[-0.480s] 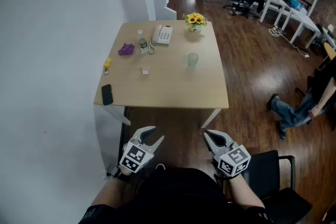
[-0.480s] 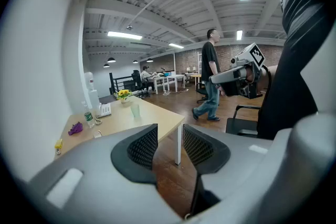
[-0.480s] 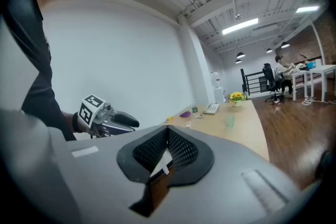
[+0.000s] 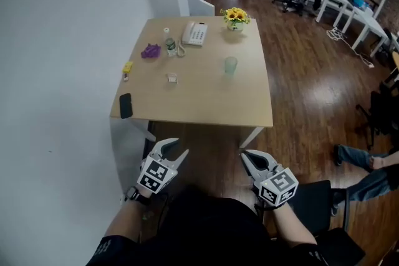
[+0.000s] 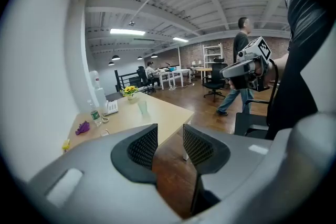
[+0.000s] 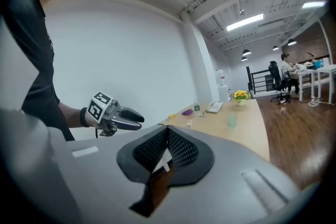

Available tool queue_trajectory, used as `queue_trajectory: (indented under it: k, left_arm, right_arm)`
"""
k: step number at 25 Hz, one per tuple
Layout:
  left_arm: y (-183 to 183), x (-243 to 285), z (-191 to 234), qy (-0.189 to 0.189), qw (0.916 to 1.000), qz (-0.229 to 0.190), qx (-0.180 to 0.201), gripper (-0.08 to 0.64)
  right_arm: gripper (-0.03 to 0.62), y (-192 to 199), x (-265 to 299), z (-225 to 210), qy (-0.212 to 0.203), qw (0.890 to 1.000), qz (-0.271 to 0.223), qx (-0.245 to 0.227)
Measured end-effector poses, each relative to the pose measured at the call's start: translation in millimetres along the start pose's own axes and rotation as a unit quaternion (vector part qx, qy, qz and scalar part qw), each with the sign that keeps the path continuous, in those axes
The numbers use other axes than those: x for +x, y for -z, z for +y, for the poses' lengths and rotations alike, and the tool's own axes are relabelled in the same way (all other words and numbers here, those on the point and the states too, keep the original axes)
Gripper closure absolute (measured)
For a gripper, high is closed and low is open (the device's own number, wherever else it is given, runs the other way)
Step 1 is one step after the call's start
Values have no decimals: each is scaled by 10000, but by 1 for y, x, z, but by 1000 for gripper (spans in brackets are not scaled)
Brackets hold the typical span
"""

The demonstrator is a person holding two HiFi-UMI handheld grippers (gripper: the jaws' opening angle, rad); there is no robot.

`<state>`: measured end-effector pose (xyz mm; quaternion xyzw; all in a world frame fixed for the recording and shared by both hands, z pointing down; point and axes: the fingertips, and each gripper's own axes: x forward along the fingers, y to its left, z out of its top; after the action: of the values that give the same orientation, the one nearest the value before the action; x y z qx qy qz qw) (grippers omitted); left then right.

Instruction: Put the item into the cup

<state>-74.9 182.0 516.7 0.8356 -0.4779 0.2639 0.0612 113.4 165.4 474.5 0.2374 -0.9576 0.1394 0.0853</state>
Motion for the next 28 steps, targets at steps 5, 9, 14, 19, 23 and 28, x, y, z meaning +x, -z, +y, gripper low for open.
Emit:
queue_trajectory:
  k: [5,9,14,19,23,28]
  left_arm:
    - [4,14,40,-153,9998,109,-34,414]
    - [11,40,92,-248,9995,156,-108,414]
    - [27,90,184,-312,9986,318,-274,414]
    - [47,149,273,-159,9976,614,-267,415]
    - [74,194,333,-32,9940,1085,-91,414]
    - [97,243,382,-20,9876,1567,130,414]
  right_arm:
    - [584,-10,26,-15,-86,9999,29,-84]
    - [584,-22,64,-34,-64,9997,72,-241]
    - [584,-40,126,-75,144,9996,148,-201]
    - [584,-59,191,-120,440,9988,222,-7]
    - [584,-71,239,-149,629,9977,264,28]
    - [584,-81,281,-169,653,9971,371,85]
